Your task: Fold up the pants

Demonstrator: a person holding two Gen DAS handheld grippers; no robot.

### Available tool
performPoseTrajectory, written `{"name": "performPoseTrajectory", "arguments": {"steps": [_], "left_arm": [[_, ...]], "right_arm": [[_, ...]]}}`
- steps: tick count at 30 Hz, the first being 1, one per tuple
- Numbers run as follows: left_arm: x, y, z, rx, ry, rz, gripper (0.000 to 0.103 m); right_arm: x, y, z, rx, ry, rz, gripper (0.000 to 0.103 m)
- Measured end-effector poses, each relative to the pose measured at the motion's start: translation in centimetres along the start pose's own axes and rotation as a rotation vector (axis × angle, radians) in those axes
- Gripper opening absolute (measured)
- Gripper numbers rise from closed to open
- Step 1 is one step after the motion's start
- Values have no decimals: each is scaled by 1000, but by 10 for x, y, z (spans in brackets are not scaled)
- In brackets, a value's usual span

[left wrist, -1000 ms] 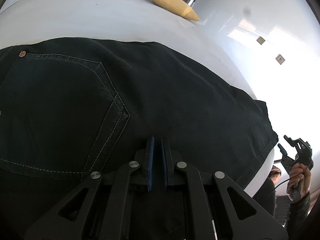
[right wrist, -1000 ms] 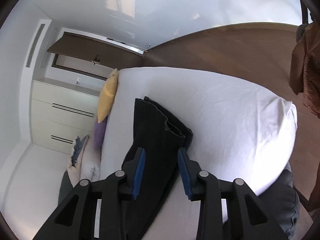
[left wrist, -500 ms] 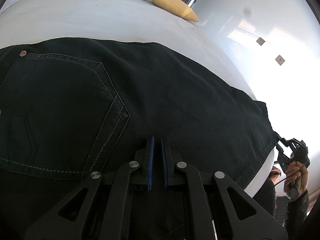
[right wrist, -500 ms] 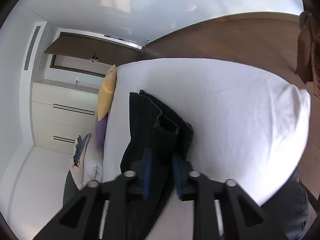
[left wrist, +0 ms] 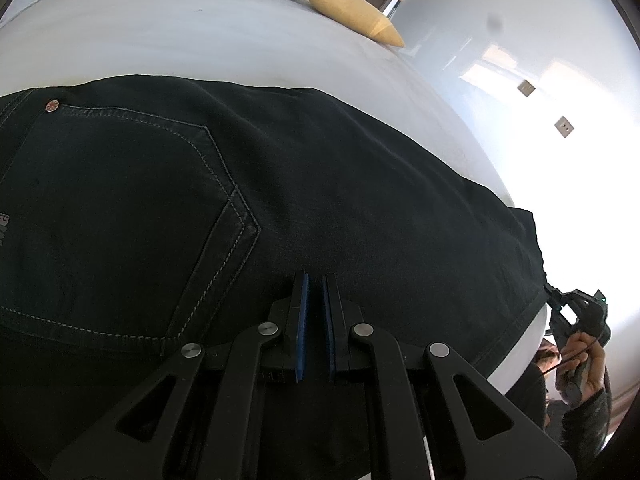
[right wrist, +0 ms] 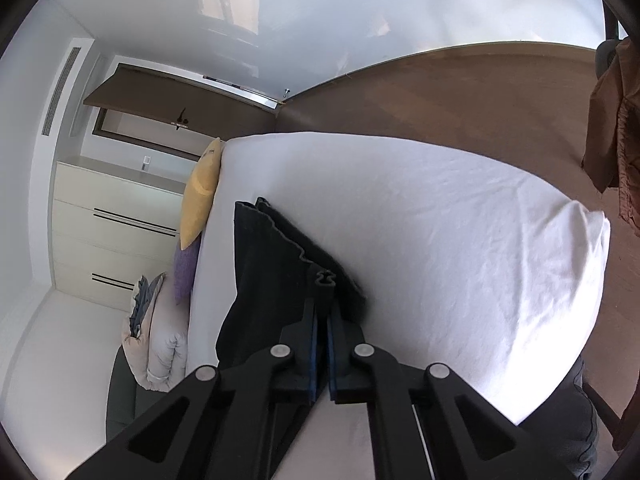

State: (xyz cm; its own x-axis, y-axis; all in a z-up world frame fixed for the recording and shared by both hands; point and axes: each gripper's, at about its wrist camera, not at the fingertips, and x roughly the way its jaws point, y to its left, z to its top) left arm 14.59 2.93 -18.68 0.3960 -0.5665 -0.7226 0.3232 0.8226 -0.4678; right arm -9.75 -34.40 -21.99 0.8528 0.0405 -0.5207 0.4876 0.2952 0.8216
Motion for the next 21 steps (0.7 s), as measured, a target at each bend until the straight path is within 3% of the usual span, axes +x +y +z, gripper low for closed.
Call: {"name": "performPoseTrajectory", "arguments": {"steps": [13, 16, 18, 19, 20, 21], "left_arm": [[-2, 3, -1, 24, -3, -16, 8], [-1, 6, -1, 27, -8, -29, 8], [-1, 9, 0, 13, -9, -37, 8], [-1, 9, 0, 9, -8, -37, 8], [0, 9, 0, 11, -8, -31, 8], [0, 8, 0, 15, -9, -25, 8]], "right_arm": [[-2, 0, -3, -53, -24, -19, 3], [-9, -1, -1, -57, -3, 18, 4], [-31, -1, 3, -48, -62, 11, 22], [-40, 0, 5, -54, -104, -25, 52], [-52, -1, 6, -48, -151, -51, 64], [-58, -4, 8, -35, -164, -32, 64]]}}
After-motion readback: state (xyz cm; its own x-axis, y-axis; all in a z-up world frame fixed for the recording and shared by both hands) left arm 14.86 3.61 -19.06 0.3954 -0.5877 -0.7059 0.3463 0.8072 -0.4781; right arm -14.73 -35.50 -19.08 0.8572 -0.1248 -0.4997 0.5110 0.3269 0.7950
